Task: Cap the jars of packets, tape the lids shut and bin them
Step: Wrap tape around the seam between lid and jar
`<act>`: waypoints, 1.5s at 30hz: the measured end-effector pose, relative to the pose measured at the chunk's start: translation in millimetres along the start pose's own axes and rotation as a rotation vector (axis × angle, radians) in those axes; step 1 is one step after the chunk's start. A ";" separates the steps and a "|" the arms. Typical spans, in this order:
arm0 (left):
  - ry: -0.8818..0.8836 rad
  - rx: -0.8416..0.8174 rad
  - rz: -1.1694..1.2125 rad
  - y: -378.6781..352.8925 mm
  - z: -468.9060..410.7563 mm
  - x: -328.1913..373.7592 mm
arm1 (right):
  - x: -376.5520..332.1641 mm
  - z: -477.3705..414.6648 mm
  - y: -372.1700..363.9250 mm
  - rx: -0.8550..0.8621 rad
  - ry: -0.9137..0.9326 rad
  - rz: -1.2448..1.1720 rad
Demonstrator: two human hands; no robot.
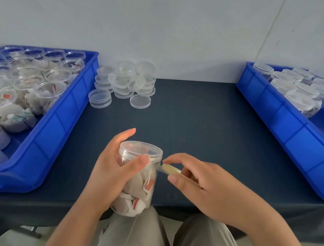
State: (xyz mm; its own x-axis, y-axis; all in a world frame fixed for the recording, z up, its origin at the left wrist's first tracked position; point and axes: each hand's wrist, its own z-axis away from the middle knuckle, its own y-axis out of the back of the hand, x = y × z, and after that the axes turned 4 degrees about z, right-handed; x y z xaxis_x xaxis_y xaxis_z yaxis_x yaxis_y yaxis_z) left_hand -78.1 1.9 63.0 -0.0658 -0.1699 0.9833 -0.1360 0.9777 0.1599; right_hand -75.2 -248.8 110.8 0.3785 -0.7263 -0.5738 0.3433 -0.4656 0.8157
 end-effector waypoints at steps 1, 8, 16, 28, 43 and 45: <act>0.023 -0.027 0.053 1.2 0.8 0.2 | -0.1 -1.0 1.9 0.005 0.011 0.029; 0.136 -0.182 0.244 4.2 0.3 1.4 | 2.3 -9.3 17.0 -0.052 0.038 -0.012; 0.156 -0.267 0.297 -2.4 -3.9 -7.8 | 10.9 -19.6 5.8 0.017 0.016 0.071; -0.016 -0.236 -0.190 -0.8 -10.8 1.8 | 12.1 -17.5 -22.4 0.158 0.011 0.058; -0.223 0.062 -0.269 -12.5 -0.2 -5.2 | 8.4 -15.7 -35.7 0.168 0.040 0.084; -0.229 0.091 -0.331 -16.7 3.5 -4.4 | 7.0 -18.1 -42.6 0.208 -0.008 0.140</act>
State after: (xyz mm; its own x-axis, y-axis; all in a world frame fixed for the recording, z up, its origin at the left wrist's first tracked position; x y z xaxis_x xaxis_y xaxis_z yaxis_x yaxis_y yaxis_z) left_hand -79.0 -14.2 55.7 -0.2203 -0.5068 0.8334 -0.2726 0.8524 0.4463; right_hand -71.6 -225.0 70.8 0.4024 -0.7951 -0.4538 0.1033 -0.4531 0.8855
